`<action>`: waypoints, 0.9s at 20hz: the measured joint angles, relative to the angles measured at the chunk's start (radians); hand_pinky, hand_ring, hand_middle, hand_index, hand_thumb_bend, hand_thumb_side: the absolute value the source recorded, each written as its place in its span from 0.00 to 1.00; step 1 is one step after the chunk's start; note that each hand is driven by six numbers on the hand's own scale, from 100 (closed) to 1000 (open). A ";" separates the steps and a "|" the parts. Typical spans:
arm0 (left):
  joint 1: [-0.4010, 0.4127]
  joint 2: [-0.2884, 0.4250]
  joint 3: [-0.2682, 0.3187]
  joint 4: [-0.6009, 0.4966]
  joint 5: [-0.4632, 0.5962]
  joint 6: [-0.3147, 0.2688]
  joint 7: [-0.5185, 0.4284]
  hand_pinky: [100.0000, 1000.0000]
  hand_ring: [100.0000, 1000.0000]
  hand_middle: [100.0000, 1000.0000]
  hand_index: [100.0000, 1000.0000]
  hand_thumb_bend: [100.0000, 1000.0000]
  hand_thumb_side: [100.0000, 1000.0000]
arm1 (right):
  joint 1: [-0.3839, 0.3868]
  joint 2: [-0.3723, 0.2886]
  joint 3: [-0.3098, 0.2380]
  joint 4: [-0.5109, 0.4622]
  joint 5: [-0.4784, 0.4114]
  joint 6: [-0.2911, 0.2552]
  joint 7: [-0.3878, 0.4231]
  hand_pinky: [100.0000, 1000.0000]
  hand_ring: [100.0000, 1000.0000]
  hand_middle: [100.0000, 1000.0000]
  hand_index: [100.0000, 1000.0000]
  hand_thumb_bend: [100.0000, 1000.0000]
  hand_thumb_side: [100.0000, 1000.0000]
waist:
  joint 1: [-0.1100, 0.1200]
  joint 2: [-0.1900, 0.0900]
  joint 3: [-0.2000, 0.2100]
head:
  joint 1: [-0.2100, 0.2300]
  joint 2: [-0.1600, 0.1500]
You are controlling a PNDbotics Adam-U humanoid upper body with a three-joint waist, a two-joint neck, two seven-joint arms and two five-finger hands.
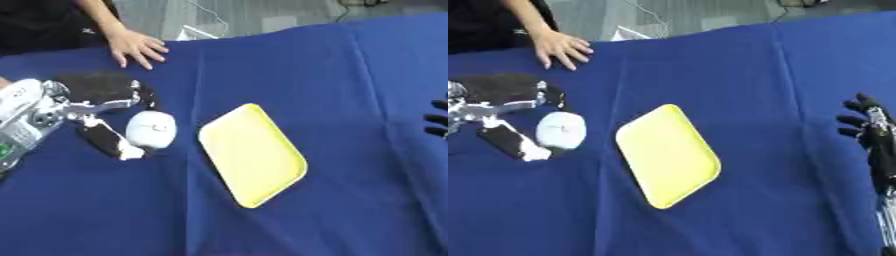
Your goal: Pick up objects on the table and place them in the box.
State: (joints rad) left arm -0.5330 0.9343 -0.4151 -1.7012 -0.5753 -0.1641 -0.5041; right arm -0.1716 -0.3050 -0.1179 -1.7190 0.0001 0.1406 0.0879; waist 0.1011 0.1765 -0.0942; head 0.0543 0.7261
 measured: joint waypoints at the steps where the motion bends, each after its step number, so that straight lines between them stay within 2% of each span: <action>1: 0.000 0.000 0.000 0.000 0.000 0.000 -0.001 0.89 0.72 0.62 0.73 0.23 0.47 | 0.000 0.000 0.000 0.000 0.000 0.000 0.000 0.75 0.77 0.83 0.95 0.00 0.96 | 0.000 0.000 0.000 | 0.000 0.000; 9: -0.004 -0.001 0.000 0.000 0.000 0.000 -0.004 0.89 0.72 0.62 0.73 0.23 0.46 | 0.000 0.000 0.000 0.000 0.000 0.000 0.000 0.75 0.77 0.83 0.95 0.00 0.96 | 0.000 0.000 0.000 | 0.000 0.000; 14: -0.072 -0.018 -0.005 -0.005 0.004 -0.001 -0.010 0.89 0.72 0.62 0.73 0.24 0.42 | 0.002 0.000 0.000 0.000 0.000 0.000 0.000 0.75 0.77 0.83 0.95 0.00 0.96 | 0.000 -0.002 -0.002 | 0.000 0.000; 15: -0.089 -0.025 -0.007 -0.008 0.004 -0.001 -0.014 0.89 0.72 0.62 0.73 0.16 0.57 | 0.004 0.000 0.000 0.000 0.000 0.000 0.000 0.75 0.77 0.83 0.95 0.00 0.96 | 0.000 -0.003 -0.002 | 0.000 0.000; 16: -0.109 -0.033 -0.010 -0.010 0.004 -0.003 -0.017 0.89 0.72 0.62 0.73 0.24 0.41 | 0.005 0.000 0.000 0.000 0.000 0.000 0.000 0.75 0.77 0.83 0.95 0.00 0.96 | 0.000 -0.003 -0.002 | 0.000 0.000; 18: -0.152 -0.052 -0.017 -0.015 0.008 -0.005 -0.026 0.89 0.72 0.62 0.73 0.24 0.41 | 0.007 0.000 0.000 0.000 0.000 0.000 0.001 0.75 0.77 0.83 0.95 0.00 0.96 | 0.000 -0.003 -0.003 | 0.000 0.000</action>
State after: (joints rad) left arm -0.6849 0.8825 -0.4323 -1.7164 -0.5676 -0.1688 -0.5302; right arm -0.1642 -0.3051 -0.1177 -1.7190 0.0003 0.1402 0.0885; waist 0.1008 0.1732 -0.0975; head 0.0543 0.7261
